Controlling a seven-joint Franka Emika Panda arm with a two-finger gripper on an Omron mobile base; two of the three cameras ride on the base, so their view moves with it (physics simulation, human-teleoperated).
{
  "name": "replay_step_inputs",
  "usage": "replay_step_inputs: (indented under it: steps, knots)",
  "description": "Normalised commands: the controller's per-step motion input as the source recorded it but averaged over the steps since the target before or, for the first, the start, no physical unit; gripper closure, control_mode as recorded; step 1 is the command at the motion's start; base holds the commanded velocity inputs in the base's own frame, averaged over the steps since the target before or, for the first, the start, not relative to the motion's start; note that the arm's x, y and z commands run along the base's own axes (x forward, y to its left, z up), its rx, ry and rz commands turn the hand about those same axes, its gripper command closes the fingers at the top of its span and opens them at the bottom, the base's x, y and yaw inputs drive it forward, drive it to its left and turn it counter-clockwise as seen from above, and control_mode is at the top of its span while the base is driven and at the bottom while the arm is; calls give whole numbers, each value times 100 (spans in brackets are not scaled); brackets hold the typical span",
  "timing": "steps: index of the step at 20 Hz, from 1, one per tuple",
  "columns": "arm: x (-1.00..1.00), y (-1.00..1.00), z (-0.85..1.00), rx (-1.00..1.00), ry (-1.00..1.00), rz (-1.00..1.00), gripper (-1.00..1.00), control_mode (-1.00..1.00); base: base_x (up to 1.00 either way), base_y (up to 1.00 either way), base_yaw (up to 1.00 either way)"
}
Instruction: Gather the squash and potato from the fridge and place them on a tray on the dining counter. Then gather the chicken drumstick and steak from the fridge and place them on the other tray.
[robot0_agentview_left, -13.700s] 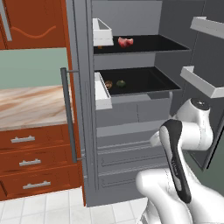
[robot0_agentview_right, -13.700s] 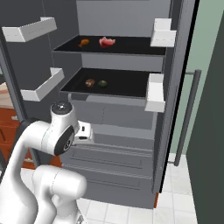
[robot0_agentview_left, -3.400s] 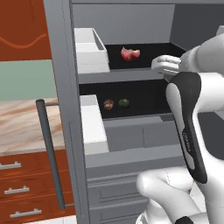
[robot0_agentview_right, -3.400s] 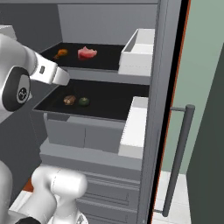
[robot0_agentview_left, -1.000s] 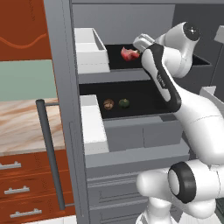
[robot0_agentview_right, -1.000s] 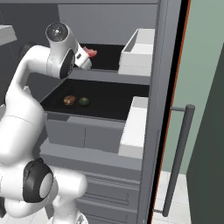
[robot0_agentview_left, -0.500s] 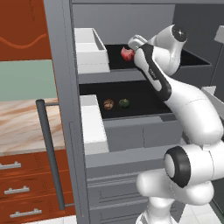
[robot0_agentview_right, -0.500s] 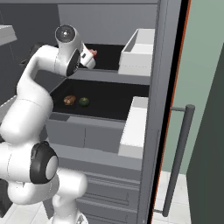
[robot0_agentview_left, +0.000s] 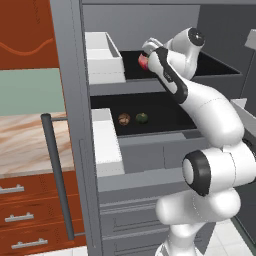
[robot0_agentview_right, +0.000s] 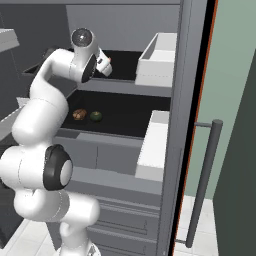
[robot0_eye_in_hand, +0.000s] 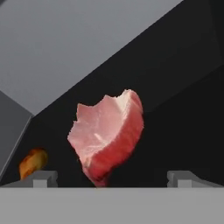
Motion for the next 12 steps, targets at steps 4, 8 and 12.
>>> replay_step_inputs:
  steps: [4,8,12]
  knots:
    - [39,7,-4,0,0,0,-100,-100,0,0,0]
    - [26,11,-10,0,0,0,-100,-100,0,0,0]
    - [27,9,-16,0,1,0,-100,-100,0,0,0]
